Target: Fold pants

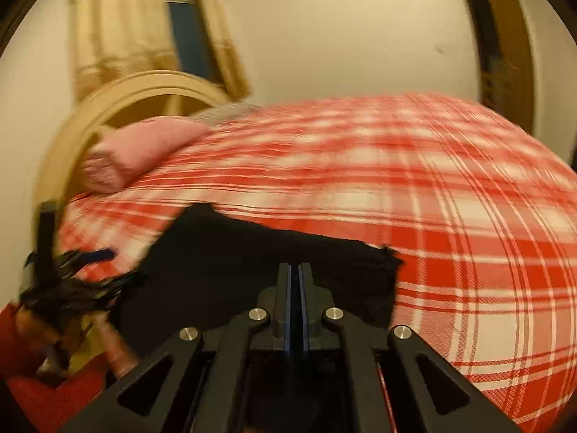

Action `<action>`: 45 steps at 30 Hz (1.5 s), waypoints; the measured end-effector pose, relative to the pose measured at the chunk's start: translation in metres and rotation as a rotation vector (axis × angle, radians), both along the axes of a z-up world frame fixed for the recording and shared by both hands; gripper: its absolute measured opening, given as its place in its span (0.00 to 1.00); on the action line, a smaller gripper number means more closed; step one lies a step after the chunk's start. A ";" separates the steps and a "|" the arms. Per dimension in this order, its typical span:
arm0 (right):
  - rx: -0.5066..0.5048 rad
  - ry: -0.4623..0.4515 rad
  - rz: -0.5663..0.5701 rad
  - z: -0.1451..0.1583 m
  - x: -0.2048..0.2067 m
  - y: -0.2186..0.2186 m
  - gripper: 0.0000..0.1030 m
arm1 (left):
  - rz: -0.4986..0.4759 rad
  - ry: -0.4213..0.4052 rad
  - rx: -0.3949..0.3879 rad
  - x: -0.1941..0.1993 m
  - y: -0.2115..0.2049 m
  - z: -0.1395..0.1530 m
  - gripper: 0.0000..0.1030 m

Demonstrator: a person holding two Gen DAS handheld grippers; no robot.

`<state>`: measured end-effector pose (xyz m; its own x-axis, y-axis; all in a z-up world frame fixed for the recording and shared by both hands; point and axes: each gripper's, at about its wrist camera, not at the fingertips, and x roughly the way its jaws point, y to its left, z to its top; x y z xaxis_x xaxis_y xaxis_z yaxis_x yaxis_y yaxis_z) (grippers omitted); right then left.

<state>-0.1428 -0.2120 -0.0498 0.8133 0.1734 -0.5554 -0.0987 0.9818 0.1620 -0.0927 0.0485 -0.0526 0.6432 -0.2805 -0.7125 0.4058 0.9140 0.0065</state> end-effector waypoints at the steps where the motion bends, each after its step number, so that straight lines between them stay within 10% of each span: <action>1: -0.018 0.009 0.021 0.001 -0.005 0.005 0.04 | 0.003 -0.012 0.001 0.001 0.001 0.003 0.99; 8: -0.017 0.185 -0.056 -0.046 -0.009 -0.006 0.04 | -0.002 -0.025 -0.033 0.020 -0.021 0.017 0.99; 15: 0.074 0.079 -0.071 -0.013 -0.022 -0.013 0.06 | -0.029 0.006 0.060 0.026 -0.054 0.005 0.99; 17: 0.127 0.046 -0.113 -0.004 -0.023 -0.021 0.33 | -0.028 0.011 0.084 0.027 -0.059 0.002 0.99; 19: 0.155 0.009 -0.173 -0.002 -0.027 -0.028 0.81 | -0.024 0.016 0.089 0.027 -0.060 0.000 0.99; 34: 0.286 0.108 -0.305 -0.039 -0.016 -0.065 0.81 | -0.015 0.070 0.044 0.030 -0.060 -0.004 1.00; 45: 0.244 0.160 -0.300 -0.065 -0.003 -0.050 0.81 | -0.026 0.300 -0.152 0.043 -0.047 -0.018 1.00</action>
<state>-0.1454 -0.2620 -0.1150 0.7544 0.0841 -0.6510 0.2316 0.8939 0.3839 -0.0500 0.0010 -0.0704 0.4023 -0.4117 -0.8177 0.3919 0.8847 -0.2526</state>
